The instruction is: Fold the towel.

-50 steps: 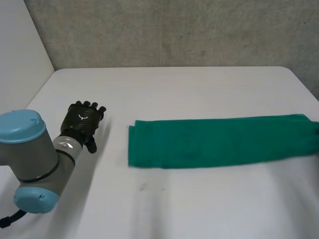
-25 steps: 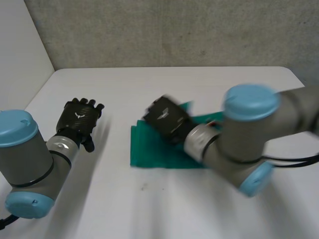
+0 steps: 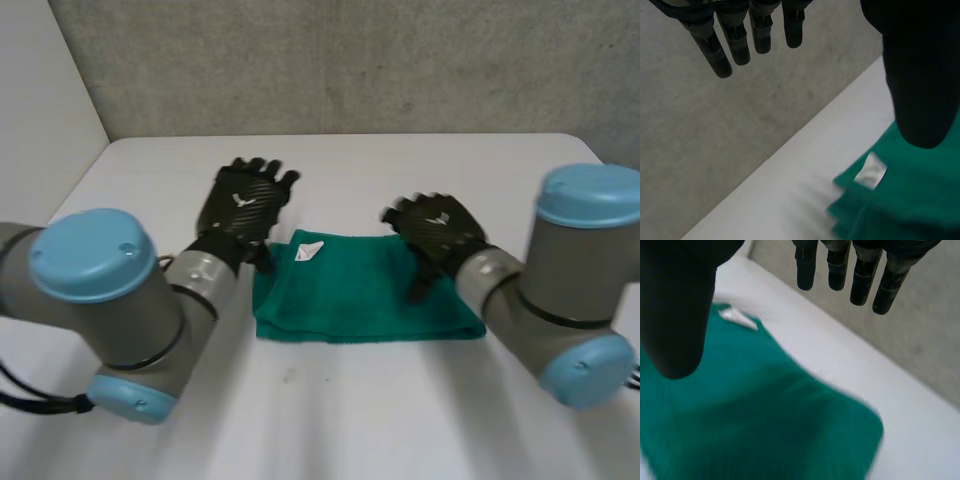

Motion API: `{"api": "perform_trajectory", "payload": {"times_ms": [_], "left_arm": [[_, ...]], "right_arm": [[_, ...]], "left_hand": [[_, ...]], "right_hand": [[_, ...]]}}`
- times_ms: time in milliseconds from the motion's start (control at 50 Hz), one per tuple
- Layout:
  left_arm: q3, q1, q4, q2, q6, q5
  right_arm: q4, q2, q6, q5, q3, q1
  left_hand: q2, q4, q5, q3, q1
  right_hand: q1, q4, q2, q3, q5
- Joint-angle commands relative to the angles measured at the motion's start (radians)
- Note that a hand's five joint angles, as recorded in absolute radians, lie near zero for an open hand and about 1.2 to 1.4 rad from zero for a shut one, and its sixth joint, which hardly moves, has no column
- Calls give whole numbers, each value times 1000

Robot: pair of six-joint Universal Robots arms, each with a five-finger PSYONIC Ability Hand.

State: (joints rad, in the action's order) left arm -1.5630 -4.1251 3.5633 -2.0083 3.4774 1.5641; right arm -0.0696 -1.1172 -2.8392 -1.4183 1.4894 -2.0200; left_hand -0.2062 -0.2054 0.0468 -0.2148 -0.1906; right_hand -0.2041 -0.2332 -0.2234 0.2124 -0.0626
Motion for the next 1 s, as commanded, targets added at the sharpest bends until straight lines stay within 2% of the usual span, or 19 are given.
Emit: {"api": "perform_trajectory", "payload": {"times_ms": [20,180,240,260,280,320,460,560,640,740,780,800,820,840,880,900,940,960,1000], "left_arm": [[178,45,-83,-171,-64,4],[241,32,-196,-290,-64,36],[225,31,-221,-293,-64,80],[216,31,-227,-291,-64,92],[207,31,-230,-287,-64,106],[176,32,-242,-271,-67,143],[46,48,-250,-138,-80,200],[-37,49,-244,-32,-130,211],[-75,37,-236,49,-205,235],[-103,-12,-239,123,-259,257],[-115,-29,-239,134,-261,252],[-126,-41,-239,140,-261,251],[-134,-47,-238,141,-261,251],[-137,-50,-238,141,-262,249],[-144,-50,-238,140,-262,249],[-150,-52,-236,138,-264,249],[-154,-52,-235,138,-265,248],[-155,-52,-235,137,-267,248],[-158,-52,-233,135,-268,248]], "right_arm": [[-44,-20,50,21,181,148],[-113,-9,80,38,256,208],[-122,0,80,48,255,215],[-122,8,80,48,249,216],[-122,8,80,48,249,216],[-125,13,80,45,241,221],[-134,-4,83,29,172,213],[-110,-21,64,32,75,149],[-27,11,58,47,-82,-72],[17,111,47,38,-152,-192],[17,117,46,36,-150,-198],[4,114,37,24,-135,-197],[4,114,37,24,-135,-197],[-16,93,17,-8,-111,-190],[-76,33,-34,-91,-37,-129],[-88,17,-39,-99,-15,-102],[-91,4,-42,-105,3,-71],[-93,-28,-45,-96,46,-10],[-92,-70,-45,-50,116,58]], "left_hand": [[-1,-2,-14,7,-17],[-10,-11,-5,-2,-26],[-10,-11,-5,-2,-26],[-10,-11,-5,-2,-26],[-10,-11,-5,-2,-26],[-13,-14,-2,-5,-29],[-13,-14,-2,-5,-29],[-4,-5,-11,4,-20],[2,1,-17,10,-14],[2,1,-17,10,-14],[2,1,-17,10,-14],[2,1,-17,10,-14],[2,1,-17,10,-14],[4,4,-20,13,-11],[7,7,-22,16,-8],[10,9,-25,19,-5],[13,12,-28,22,-2],[13,12,-28,22,-2],[19,18,-34,28,4]], "right_hand": [[17,46,36,-25,50],[-426,-397,-407,418,-394],[-731,-702,-712,723,-698],[-1005,-976,-986,997,-972],[-1008,-979,-989,1000,-975],[-1192,-1163,-1172,1183,-1159],[-1192,-1163,-1173,1184,-1159],[-1192,-1163,-1173,1184,-1159],[-1192,-1163,-1173,1184,-1159],[-1192,-1163,-1173,1184,-1159],[-1182,-1152,-1162,1173,-1149],[-789,-760,-770,781,-756],[-785,-756,-766,777,-752],[-555,-526,-536,547,-523],[-439,-410,-420,431,-406],[-392,-363,-373,384,-359],[-339,-310,-320,331,-306],[-234,-205,-215,226,-201],[-181,-151,-161,172,-148]]}}
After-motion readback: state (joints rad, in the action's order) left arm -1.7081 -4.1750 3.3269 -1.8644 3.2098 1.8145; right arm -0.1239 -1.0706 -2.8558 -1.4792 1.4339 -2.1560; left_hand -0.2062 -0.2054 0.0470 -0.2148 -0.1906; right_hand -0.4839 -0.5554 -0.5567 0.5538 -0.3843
